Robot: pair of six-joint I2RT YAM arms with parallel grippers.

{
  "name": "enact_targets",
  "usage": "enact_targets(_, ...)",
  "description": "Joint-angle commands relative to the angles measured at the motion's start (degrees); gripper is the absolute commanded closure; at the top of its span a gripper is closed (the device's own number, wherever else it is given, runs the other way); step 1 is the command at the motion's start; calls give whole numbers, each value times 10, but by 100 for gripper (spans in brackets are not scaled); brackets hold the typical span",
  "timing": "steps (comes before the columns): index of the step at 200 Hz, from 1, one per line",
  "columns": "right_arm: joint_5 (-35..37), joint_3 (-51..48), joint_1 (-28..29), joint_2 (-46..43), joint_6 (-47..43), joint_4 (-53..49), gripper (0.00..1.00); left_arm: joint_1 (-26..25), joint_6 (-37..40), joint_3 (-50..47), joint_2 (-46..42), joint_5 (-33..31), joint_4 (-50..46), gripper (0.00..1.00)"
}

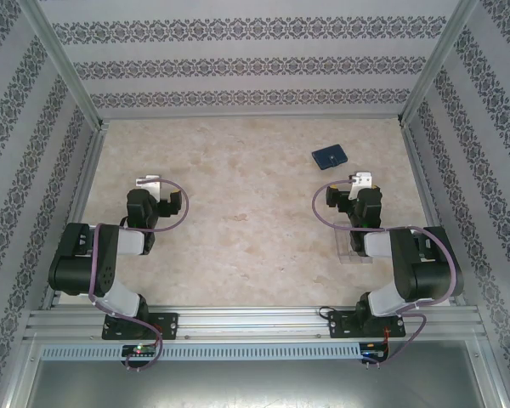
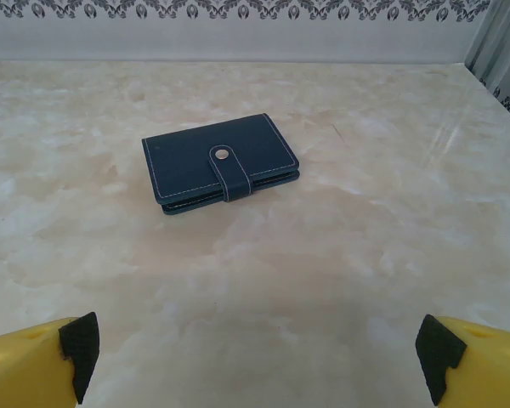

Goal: Put the credit cards into the card holder
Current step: Move the storage box to the center of the table.

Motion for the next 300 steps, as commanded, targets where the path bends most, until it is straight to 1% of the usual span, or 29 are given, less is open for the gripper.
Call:
enact_targets(1, -13, 12, -4, -3, -4, 3, 2, -4, -4, 6, -4, -1, -3, 1)
enact_targets(140, -11, 11, -10, -5, 6, 5, 2, 1, -8, 7, -4, 5, -4, 1)
enact_targets(157, 3, 10, -16, -14, 23, 1, 2, 2, -9, 9, -5, 4, -7, 1)
enact_targets(168, 28, 9, -18, -34, 31, -19, 2, 2, -9, 18, -11, 1, -25, 1)
enact_targets(174, 35, 5, -18, -44, 32, -19, 2, 0, -8, 28, -20, -2, -50, 1)
enact_targets(181, 50, 1, -16, -50, 36, -13, 2, -2, -10, 48, -35, -13, -94, 1)
enact_targets(185, 64, 2, -16, -56, 42, -13, 2, -2, -14, 62, -46, -21, -135, 1)
enact_targets(192, 92, 14, -16, -81, 52, -62, 2, -3, -25, 89, -68, -34, -203, 1)
enact_targets(198, 110, 30, -18, -112, 59, -130, 2, -3, -34, 106, -85, -40, -247, 1)
enact_targets(206, 129, 62, -19, -149, 70, -220, 2, -4, -44, 115, -111, -36, -274, 1)
enact_targets(217, 148, 104, -20, -185, 93, -313, 2, -4, -68, 119, -149, -15, -298, 1)
enact_targets(226, 153, 131, -20, -210, 129, -381, 2, -3, -102, 125, -183, -3, -328, 1)
enact_targets(237, 130, 164, -21, -236, 173, -474, 2, -4, -161, 137, -216, 4, -382, 1)
enact_targets(244, 132, 187, -21, -247, 226, -540, 2, -4, -197, 142, -231, -10, -417, 1)
enact_targets(250, 122, 202, -24, -254, 267, -588, 2, -4, -230, 137, -237, -37, -435, 1)
enact_targets(255, 97, 209, -25, -257, 282, -614, 2, -3, -278, 137, -239, -77, -473, 1)
enact_targets(259, 72, 214, -24, -258, 285, -632, 2, -3, -328, 143, -239, -110, -524, 1)
enact_targets(263, 46, 219, -24, -259, 285, -650, 2, 0, -360, 151, -237, -119, -569, 1)
enact_targets(270, 20, 230, -19, -261, 296, -697, 2, 11, -335, 167, -235, -80, -621, 1)
enact_targets(280, -7, 239, -8, -264, 303, -749, 4, 4, -326, 173, -233, -40, -662, 1)
enact_targets(290, -15, 254, 14, -268, 298, -807, 7, 0, -338, 161, -237, 8, -669, 1)
enact_targets(300, -7, 269, 49, -267, 290, -856, 14, -11, -341, 137, -241, 62, -642, 1)
